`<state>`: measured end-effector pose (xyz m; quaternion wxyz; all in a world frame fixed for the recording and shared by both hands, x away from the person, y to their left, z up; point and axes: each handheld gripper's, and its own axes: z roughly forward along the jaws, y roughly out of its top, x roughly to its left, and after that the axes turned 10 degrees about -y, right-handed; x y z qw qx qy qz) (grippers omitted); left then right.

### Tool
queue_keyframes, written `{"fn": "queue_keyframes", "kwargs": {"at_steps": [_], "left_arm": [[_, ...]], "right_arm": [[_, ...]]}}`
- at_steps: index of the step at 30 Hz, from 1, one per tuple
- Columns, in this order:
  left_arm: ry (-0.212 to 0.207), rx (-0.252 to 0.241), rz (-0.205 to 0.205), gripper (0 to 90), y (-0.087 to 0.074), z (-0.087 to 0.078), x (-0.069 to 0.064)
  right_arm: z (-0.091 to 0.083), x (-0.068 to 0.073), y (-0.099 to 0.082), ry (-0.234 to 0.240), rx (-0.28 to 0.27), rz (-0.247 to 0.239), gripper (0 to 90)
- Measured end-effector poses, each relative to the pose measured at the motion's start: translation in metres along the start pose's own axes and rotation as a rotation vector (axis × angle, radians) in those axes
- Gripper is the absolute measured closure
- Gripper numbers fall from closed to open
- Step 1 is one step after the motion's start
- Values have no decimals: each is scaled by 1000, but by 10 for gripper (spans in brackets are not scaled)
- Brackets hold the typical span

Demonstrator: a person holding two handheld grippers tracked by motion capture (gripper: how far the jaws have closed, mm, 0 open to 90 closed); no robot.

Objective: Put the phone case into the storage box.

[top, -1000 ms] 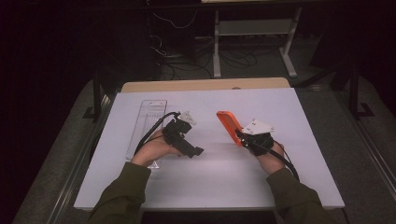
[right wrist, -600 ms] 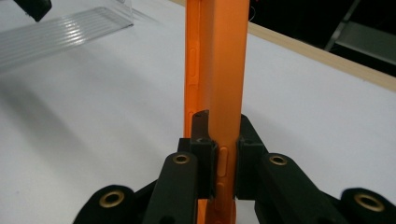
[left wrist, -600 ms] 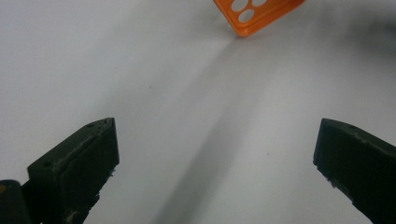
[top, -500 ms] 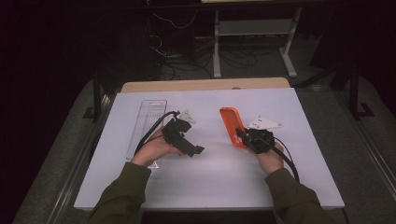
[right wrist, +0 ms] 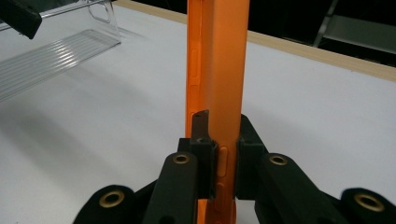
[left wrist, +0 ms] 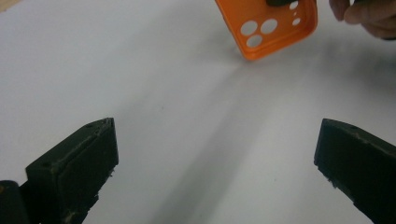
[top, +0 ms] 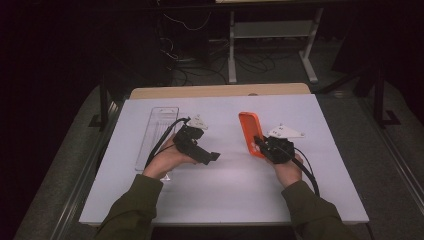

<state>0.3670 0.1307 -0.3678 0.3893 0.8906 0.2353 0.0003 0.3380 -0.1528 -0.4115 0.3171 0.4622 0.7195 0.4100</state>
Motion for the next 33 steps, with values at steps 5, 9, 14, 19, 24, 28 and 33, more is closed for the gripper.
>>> {"fn": "queue_keyframes", "kwargs": {"at_steps": [5, 9, 14, 19, 24, 28, 33], "left_arm": [[9, -91, -42, 0, 0, -1, 0], [17, -164, -65, 0, -1, -2, 3], [-14, -212, -80, 0, -4, -2, 6], [-15, -226, -59, 0, -3, -1, 5], [-22, -233, -64, 0, -3, 0, 5], [-24, -230, -59, 0, -3, -1, 7], [-24, -248, -68, 0, -2, -2, 8]], "right_arm": [[0, 1, 0, -4, -12, 4, 800], [0, 2, 0, -2, -3, 10, 800], [0, 1, 0, -7, -15, -3, 800], [1, 2, 0, -11, -18, -9, 800], [2, 5, 0, -12, -21, -6, 800], [3, 9, 0, -11, -26, 1, 800], [6, 13, 0, -13, -29, 12, 800]]}}
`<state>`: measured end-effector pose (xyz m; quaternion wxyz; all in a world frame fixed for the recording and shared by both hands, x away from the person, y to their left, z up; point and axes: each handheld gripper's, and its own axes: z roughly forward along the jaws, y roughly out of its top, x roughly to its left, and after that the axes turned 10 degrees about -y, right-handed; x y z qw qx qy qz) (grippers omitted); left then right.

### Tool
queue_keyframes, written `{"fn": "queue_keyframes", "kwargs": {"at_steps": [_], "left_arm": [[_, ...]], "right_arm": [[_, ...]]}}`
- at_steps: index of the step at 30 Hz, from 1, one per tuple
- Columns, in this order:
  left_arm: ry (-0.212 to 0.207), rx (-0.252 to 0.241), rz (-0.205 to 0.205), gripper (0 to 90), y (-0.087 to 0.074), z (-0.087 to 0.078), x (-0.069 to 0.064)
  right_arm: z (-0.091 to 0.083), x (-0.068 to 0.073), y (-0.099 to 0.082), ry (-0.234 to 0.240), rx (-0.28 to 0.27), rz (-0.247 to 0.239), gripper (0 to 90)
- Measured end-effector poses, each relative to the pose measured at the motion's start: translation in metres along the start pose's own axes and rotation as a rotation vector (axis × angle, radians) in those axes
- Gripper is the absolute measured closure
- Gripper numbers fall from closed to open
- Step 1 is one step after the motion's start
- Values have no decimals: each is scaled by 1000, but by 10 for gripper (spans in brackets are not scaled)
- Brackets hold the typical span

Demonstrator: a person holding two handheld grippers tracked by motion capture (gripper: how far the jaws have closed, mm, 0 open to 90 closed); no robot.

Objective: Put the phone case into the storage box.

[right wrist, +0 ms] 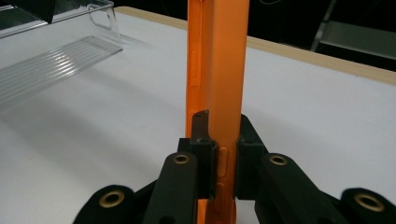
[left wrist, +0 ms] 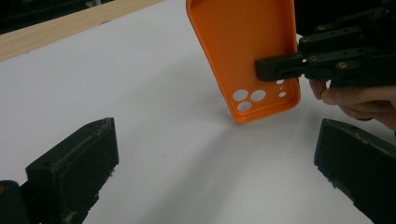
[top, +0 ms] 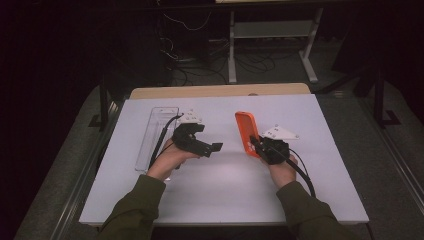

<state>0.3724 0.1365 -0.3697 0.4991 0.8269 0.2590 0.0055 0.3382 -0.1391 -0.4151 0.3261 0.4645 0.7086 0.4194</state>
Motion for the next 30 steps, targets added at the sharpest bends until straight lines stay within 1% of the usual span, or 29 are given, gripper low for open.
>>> {"fn": "queue_keyframes", "kwargs": {"at_steps": [3, 4, 6, 8, 10, 11, 13, 16, 18, 22, 24, 25, 27, 29, 30], "left_arm": [[7, -8, 3, 0, 1, -1, 0], [6, -15, -2, 0, 1, -1, -1], [9, -19, 4, 0, 1, -2, 0], [12, -32, -2, 0, 1, -3, 0], [11, -37, 5, 0, 2, -3, 0], [12, -39, 3, 0, 2, -3, 0], [10, -47, 1, 0, 2, -3, 0], [14, -50, 9, 0, 2, -4, 0], [11, -54, 4, 0, 2, -4, 0], [12, -62, -7, 0, 2, -3, 0], [6, -75, -24, 0, 2, -1, -1], [6, -75, -24, 0, 2, -1, -1], [10, -84, -28, 0, 2, 0, -1], [14, -95, -37, 0, 2, 0, -1], [14, -100, -36, 0, 2, 0, -1]], "right_arm": [[1, 5, 1, 2, 0, 15, 800], [2, 6, 1, 5, -5, 17, 800], [3, 9, 2, 3, -6, 1, 800], [3, 13, 2, 9, -10, 12, 800], [5, 16, 3, 6, -17, 5, 800], [4, 18, 3, 14, -15, 16, 800], [5, 21, 4, 16, -15, 12, 800], [5, 24, 4, 17, -21, 10, 800], [5, 26, 5, 21, -30, 6, 800], [4, 29, 6, 30, -30, 21, 800], [4, 31, 6, 34, -31, 25, 800], [3, 33, 6, 36, -26, 28, 800], [4, 34, 6, 36, -36, 15, 800], [3, 38, 7, 42, -35, 20, 800], [3, 38, 7, 43, -39, 6, 800]]}}
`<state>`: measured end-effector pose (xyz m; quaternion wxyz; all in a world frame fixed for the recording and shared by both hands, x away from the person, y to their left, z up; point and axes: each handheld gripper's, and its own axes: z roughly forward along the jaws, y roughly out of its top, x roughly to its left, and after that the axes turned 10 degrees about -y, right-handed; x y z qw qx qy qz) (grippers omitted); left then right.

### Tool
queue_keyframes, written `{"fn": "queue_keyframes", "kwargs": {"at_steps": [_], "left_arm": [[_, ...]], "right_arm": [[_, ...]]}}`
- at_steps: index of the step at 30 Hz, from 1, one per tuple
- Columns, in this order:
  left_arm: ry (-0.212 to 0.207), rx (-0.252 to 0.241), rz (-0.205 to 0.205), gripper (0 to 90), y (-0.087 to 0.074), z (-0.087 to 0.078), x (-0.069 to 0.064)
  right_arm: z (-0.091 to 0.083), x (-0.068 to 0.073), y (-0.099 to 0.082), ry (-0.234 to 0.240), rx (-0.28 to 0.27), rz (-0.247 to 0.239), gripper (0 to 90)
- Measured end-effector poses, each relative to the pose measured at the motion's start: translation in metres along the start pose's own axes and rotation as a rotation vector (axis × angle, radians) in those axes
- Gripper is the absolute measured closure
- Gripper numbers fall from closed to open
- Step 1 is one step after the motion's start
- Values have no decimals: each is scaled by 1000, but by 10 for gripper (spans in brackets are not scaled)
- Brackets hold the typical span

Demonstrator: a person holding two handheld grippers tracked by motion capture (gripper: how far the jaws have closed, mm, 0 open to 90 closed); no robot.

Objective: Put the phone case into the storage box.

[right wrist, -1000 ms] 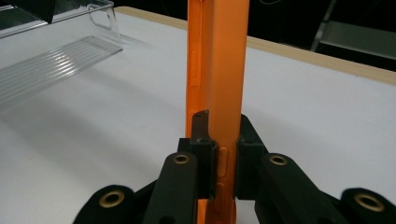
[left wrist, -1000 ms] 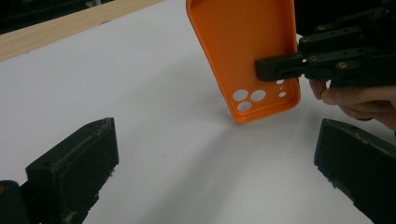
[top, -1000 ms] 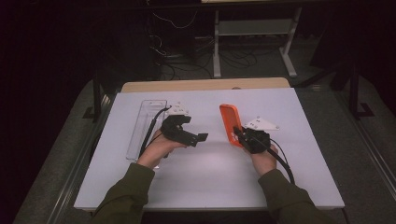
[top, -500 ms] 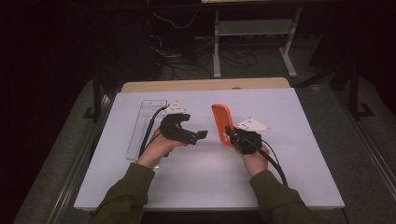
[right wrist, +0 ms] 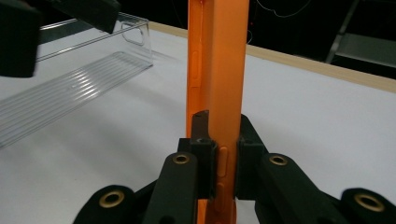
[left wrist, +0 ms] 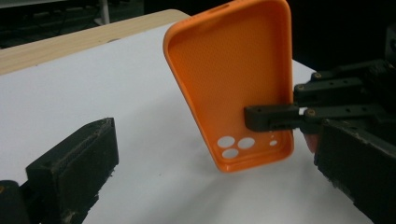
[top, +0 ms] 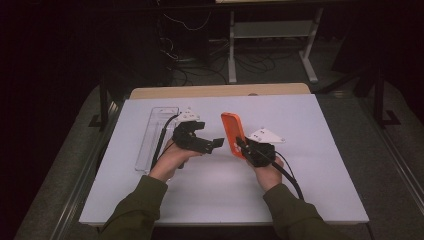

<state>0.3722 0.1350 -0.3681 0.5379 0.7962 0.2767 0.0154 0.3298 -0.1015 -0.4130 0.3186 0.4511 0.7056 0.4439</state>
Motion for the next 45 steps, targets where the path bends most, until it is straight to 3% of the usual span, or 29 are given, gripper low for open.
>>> {"fn": "queue_keyframes", "kwargs": {"at_steps": [1, 2, 12, 19, 39, 45], "left_arm": [[-1, -6, -9, 0, 0, 1, -1], [0, -5, -10, 0, 0, 1, -1], [-2, -21, -22, 0, 1, 5, -5], [23, -28, -27, 0, 0, 9, -6], [48, -80, -40, 0, 2, 18, -5], [46, -95, -63, 0, 1, 21, -7]], "right_arm": [[-1, 2, 0, 8, 8, 14, 800], [0, 2, 0, 6, -5, -5, 800], [-1, 14, -1, 26, -3, -24, 800], [-2, 24, -2, 50, 6, -35, 799], [-3, 34, -2, 96, -1, -42, 799], [-3, 37, -3, 109, 6, -47, 798]]}}
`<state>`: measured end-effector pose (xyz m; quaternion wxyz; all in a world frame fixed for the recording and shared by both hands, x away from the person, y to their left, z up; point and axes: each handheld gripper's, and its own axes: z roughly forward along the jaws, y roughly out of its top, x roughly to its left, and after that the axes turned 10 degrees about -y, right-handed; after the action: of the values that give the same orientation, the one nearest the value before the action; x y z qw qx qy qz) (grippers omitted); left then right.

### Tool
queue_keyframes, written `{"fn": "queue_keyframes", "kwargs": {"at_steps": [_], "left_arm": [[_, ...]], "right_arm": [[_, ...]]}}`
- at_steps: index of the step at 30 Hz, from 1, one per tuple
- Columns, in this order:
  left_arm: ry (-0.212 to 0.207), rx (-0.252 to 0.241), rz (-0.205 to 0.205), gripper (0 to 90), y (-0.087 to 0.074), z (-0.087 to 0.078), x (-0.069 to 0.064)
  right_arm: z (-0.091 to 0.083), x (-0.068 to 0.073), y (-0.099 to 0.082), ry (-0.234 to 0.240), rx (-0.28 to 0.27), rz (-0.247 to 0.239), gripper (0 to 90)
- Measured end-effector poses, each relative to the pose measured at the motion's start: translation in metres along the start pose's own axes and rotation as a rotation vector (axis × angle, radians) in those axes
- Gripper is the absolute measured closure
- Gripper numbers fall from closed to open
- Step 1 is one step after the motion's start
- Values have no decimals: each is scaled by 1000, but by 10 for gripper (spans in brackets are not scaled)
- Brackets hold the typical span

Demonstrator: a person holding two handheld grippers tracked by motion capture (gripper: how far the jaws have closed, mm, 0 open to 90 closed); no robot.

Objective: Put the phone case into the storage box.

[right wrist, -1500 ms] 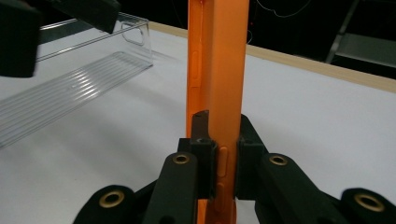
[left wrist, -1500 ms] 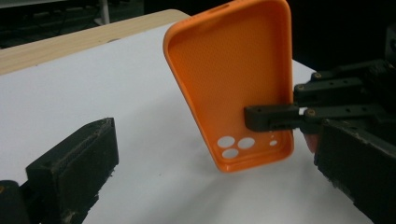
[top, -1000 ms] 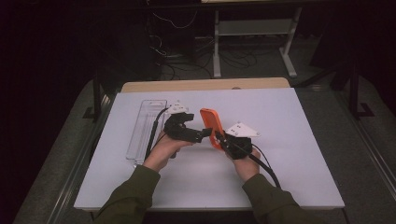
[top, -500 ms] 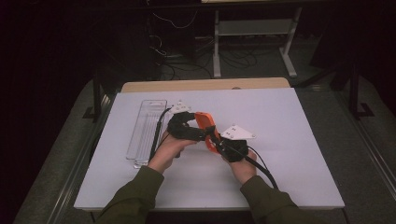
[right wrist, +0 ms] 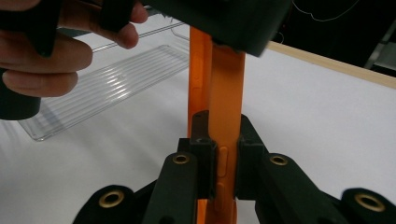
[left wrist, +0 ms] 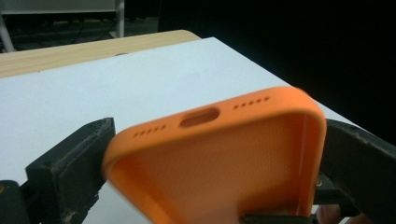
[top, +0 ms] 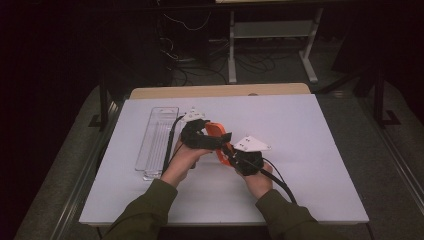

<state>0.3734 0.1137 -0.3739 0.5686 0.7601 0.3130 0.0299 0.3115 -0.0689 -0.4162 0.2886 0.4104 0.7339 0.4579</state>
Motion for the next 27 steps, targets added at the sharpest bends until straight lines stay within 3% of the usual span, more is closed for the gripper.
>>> {"fn": "queue_keyframes", "kwargs": {"at_steps": [14, 27], "left_arm": [[-3, -6, 0, 0, 0, 0, -3], [16, -30, -3, 114, 1, -4, -1]], "right_arm": [[1, 1, -1, -2, 6, -7, 798], [2, 3, -2, -1, 15, -14, 796]]}}
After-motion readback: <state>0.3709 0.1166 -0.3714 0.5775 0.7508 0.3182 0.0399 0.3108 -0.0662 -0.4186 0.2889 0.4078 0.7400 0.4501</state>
